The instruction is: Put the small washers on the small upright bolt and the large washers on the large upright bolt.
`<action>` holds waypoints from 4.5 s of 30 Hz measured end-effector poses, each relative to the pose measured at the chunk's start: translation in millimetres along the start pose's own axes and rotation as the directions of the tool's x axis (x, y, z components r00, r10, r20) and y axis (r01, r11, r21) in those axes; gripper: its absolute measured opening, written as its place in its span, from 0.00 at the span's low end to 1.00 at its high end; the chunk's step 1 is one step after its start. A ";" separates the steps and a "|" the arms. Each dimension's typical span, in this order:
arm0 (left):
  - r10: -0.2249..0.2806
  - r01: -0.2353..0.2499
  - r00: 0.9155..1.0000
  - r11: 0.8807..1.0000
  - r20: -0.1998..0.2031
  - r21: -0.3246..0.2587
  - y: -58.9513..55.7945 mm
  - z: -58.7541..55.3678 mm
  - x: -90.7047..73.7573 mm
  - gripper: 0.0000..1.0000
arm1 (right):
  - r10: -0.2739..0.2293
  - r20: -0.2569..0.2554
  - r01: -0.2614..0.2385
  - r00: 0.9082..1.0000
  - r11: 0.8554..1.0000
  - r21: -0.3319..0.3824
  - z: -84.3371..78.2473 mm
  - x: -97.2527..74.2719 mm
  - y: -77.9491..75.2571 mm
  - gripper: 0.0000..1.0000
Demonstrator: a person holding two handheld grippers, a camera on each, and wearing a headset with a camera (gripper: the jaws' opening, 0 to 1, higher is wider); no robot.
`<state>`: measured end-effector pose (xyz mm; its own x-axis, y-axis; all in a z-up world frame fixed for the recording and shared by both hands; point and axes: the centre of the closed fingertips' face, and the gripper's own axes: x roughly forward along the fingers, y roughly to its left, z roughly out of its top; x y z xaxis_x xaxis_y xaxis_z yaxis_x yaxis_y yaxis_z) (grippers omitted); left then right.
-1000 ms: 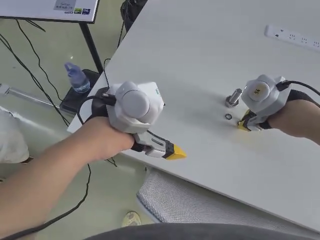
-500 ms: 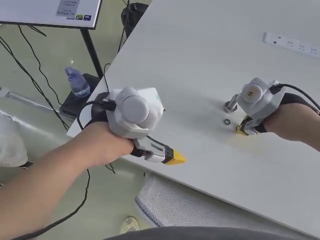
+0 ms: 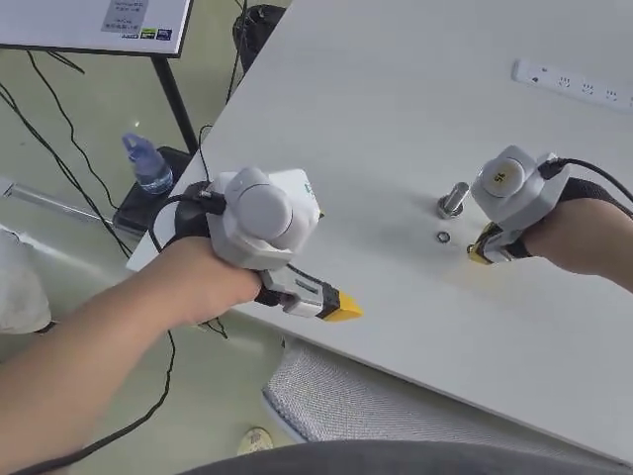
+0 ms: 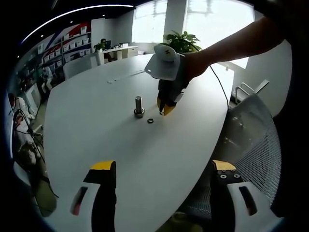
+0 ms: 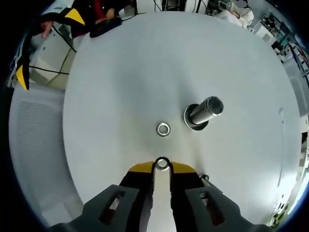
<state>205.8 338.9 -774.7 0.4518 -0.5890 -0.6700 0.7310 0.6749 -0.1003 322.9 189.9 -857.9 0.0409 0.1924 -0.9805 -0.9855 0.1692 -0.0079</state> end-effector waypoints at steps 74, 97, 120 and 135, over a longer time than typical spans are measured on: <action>0.010 -0.011 1.000 1.000 -0.006 -0.011 -1.4 -1.6 4.0 0.90 | -0.059 0.028 0.055 0.998 0.992 0.117 -23.9 -44.8 -65.0 0.12; -0.001 0.001 1.000 1.000 -0.004 -0.019 9.7 1.4 8.8 0.89 | -0.036 0.003 0.035 0.999 0.994 0.099 -26.7 -21.2 -61.1 0.12; -0.023 0.023 1.000 0.999 -0.020 -0.026 8.3 -2.4 9.7 0.86 | -0.044 -0.021 0.045 0.999 0.998 0.051 -30.0 0.7 -66.2 0.12; -0.021 0.020 0.999 0.999 -0.030 -0.031 10.2 -4.6 9.4 0.85 | -0.045 -0.018 0.046 0.999 0.997 0.058 -29.4 0.8 -69.5 0.13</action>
<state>215.2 342.3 -785.4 0.4213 -0.5894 -0.6893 0.7237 0.6766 -0.1362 386.6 150.0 -864.0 0.0823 0.1675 -0.9824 -0.9714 0.2339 -0.0414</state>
